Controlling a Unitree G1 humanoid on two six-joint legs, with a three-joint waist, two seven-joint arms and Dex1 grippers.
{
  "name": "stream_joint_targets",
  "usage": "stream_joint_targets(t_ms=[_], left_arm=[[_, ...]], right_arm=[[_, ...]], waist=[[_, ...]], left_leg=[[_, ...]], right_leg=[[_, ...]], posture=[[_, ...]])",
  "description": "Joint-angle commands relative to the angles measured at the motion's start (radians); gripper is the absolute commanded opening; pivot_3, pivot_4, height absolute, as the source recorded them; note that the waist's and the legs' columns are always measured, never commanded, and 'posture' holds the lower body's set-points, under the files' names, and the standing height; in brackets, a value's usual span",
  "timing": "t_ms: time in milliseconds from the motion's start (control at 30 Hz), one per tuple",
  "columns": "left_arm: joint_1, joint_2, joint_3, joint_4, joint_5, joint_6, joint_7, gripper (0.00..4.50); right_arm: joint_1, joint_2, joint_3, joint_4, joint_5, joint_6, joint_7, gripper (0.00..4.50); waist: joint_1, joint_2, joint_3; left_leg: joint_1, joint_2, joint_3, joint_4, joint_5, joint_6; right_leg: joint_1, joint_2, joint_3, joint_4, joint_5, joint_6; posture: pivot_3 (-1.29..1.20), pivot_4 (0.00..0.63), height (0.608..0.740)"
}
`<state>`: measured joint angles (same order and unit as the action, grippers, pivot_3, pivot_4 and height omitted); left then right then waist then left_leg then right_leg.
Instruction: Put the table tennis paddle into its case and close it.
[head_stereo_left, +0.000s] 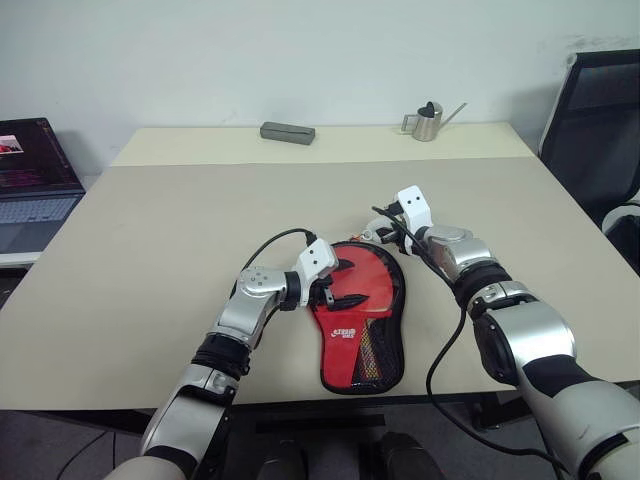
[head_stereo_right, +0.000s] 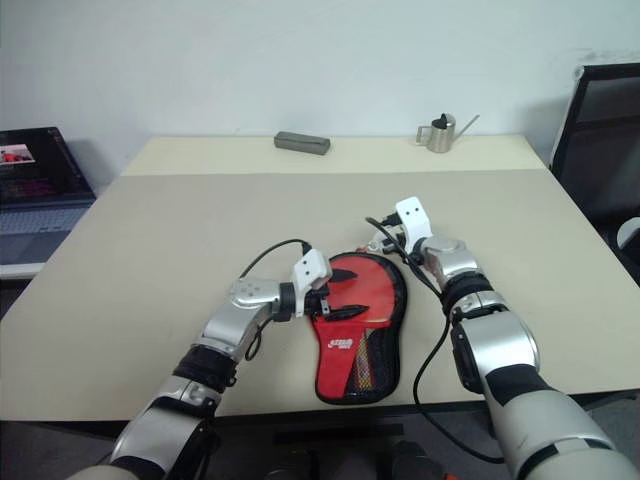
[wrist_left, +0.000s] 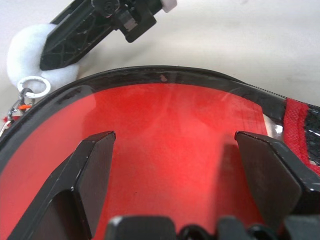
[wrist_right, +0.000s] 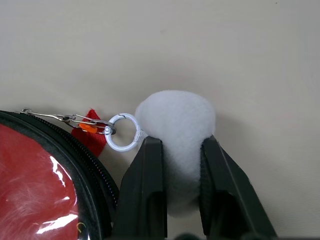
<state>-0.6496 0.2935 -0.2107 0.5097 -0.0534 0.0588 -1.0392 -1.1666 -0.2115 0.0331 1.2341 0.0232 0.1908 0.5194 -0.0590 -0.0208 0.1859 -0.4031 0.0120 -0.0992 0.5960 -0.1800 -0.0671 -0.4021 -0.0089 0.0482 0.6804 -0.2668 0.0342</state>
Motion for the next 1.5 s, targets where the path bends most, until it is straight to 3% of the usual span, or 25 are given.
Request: stream_joint_targets(t_ms=[33, 467, 1000, 1500], left_arm=[[0.051, 0.002, -0.063, 0.08, 0.042, 0.025, -0.026, 4.18], [-0.004, -0.057, -0.06, 0.2, 0.043, 0.004, 0.007, 4.18], [-0.051, -0.074, -0.122, 0.36, 0.15, -0.146, 0.027, 4.18], [-0.095, -0.106, -0.141, 0.459, 0.167, -0.177, 0.035, 4.18]], right_arm=[[-0.007, -0.014, -0.01, -0.032, -0.014, -0.03, -0.012, 0.36], [0.084, -0.106, -0.015, -0.154, -0.022, 0.007, 0.026, 0.36], [0.463, -0.243, -0.012, -0.941, 0.036, 0.401, 0.114, 0.35], [0.814, -0.536, -0.048, -1.497, 0.165, 0.67, 0.281, 0.34]], waist=[[0.0, 0.0, 0.0], [0.005, 0.007, -0.005], [0.025, 0.018, -0.015], [0.035, 0.014, -0.02]], left_leg=[[0.001, 0.0, 0.0, 0.0, 0.0, 0.0], [0.01, -0.001, -0.001, 0.0, 0.0, 0.0], [0.007, -0.002, -0.002, 0.009, 0.0, 0.001], [0.004, -0.01, -0.007, 0.011, 0.0, 0.0]], right_leg=[[0.001, 0.0, 0.0, 0.0, 0.0, 0.0], [0.014, 0.0, -0.001, -0.004, -0.001, 0.0], [0.017, -0.001, -0.002, -0.007, -0.002, -0.001], [0.027, -0.011, -0.007, -0.023, -0.004, 0.005]], posture=[[0.0, 0.15, 0.74], [0.0, 0.15, 0.74], [0.0, 0.15, 0.74], [0.0, 0.15, 0.74]])
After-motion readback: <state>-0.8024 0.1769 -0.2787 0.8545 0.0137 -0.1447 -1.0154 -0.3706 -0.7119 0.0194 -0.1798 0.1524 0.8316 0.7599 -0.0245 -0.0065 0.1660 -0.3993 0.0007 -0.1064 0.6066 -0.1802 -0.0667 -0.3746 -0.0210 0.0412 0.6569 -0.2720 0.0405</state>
